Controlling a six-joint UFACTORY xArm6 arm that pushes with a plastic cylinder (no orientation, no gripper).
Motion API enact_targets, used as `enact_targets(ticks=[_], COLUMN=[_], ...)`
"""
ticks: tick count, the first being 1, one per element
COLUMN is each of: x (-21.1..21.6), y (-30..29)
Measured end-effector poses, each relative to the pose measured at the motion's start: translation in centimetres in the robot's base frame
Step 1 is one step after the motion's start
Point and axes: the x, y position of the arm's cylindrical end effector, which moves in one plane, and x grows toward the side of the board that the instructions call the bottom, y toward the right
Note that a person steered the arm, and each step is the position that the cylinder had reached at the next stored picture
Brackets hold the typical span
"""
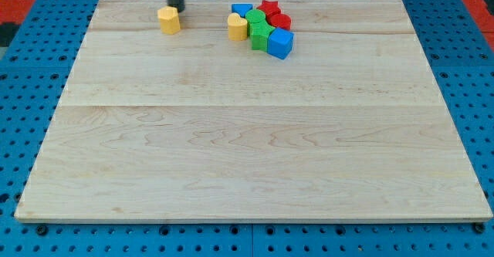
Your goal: Move the yellow hexagon to the bottom left of the yellow heart
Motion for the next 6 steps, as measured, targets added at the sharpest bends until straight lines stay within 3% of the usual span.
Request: enact_targets(ticks=[1, 2, 3, 5, 6], x=[0.9, 3.2, 5.1, 5.3, 8.4], y=[-1.4, 1.9, 9.6, 1.4, 1.1])
